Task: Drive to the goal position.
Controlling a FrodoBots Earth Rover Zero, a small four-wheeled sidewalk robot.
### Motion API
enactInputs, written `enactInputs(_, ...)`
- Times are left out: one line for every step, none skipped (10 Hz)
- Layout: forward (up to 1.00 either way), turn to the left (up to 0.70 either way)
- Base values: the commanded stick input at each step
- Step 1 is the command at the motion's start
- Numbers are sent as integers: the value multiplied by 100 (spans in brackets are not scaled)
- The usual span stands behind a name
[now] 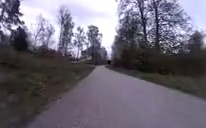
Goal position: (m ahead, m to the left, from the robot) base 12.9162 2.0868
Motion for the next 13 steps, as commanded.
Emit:
enactInputs(100,0)
enactInputs(100,0)
enactInputs(81,0)
enactInputs(42,0)
enactInputs(4,0)
enactInputs(0,0)
enactInputs(0,0)
enactInputs(0,0)
enactInputs(0,0)
enactInputs(0,0)
enactInputs(0,0)
enactInputs(0,0)
enactInputs(0,0)
